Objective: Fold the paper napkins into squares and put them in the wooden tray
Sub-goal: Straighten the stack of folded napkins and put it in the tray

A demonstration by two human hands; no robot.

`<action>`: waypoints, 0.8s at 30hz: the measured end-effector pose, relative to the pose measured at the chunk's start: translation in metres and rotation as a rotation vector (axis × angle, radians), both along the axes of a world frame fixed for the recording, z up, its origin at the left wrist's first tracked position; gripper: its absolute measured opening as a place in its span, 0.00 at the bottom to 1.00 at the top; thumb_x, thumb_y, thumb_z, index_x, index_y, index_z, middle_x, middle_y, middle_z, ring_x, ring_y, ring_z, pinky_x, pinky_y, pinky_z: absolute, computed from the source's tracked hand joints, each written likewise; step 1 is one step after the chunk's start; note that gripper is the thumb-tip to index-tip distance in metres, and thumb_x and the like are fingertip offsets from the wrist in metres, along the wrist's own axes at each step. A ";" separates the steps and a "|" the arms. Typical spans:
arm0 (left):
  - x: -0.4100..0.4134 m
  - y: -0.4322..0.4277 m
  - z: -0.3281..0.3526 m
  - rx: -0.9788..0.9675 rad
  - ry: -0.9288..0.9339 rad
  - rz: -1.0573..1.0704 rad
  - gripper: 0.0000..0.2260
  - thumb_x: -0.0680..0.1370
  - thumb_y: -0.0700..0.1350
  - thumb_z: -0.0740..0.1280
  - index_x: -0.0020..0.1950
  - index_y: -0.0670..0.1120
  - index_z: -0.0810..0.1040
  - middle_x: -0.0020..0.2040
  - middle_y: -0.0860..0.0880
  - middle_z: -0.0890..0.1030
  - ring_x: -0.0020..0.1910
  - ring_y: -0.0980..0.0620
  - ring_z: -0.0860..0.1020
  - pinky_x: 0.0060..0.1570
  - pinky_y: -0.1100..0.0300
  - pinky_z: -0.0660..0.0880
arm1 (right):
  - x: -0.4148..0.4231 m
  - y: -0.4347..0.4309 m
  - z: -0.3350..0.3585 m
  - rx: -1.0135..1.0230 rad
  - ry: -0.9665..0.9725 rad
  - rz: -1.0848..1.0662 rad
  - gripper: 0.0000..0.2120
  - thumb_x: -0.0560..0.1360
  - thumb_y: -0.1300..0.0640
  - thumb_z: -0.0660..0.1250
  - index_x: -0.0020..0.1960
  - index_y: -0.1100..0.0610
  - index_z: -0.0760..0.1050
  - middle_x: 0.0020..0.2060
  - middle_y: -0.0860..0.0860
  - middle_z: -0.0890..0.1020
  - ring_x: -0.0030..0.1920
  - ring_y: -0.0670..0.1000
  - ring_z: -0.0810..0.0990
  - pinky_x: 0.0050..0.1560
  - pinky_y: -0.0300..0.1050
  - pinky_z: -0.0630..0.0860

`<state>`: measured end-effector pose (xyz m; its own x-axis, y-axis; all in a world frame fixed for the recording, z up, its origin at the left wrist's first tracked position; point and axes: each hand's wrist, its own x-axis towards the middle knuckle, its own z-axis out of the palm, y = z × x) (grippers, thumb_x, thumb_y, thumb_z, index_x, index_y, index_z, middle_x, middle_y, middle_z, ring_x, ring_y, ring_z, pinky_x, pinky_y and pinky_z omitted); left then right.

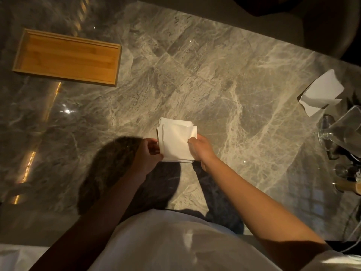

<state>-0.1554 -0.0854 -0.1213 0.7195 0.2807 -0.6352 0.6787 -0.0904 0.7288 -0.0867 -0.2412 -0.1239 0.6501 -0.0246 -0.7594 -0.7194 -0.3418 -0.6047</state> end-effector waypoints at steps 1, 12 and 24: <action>0.001 0.000 0.000 -0.039 0.012 0.018 0.21 0.70 0.31 0.69 0.60 0.40 0.70 0.54 0.46 0.76 0.51 0.51 0.75 0.44 0.65 0.74 | 0.000 0.000 -0.001 -0.012 -0.006 0.012 0.10 0.75 0.63 0.56 0.43 0.56 0.74 0.39 0.52 0.78 0.36 0.48 0.75 0.33 0.39 0.72; 0.015 0.001 0.001 -0.166 0.214 0.067 0.13 0.81 0.42 0.55 0.62 0.41 0.72 0.60 0.39 0.74 0.58 0.42 0.74 0.60 0.42 0.74 | -0.002 0.003 -0.003 -0.065 -0.080 0.086 0.12 0.75 0.66 0.55 0.52 0.67 0.75 0.42 0.56 0.77 0.41 0.53 0.75 0.41 0.47 0.73; 0.012 -0.002 0.001 -0.018 0.032 -0.034 0.12 0.78 0.39 0.61 0.61 0.40 0.75 0.54 0.43 0.78 0.51 0.49 0.75 0.46 0.58 0.71 | -0.009 0.007 -0.002 -0.048 -0.148 0.138 0.10 0.74 0.66 0.59 0.50 0.71 0.74 0.48 0.68 0.79 0.41 0.54 0.74 0.42 0.46 0.70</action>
<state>-0.1434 -0.0879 -0.1204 0.7077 0.2447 -0.6628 0.6984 -0.1010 0.7085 -0.0955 -0.2342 -0.1260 0.7543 0.0388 -0.6554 -0.5681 -0.4618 -0.6812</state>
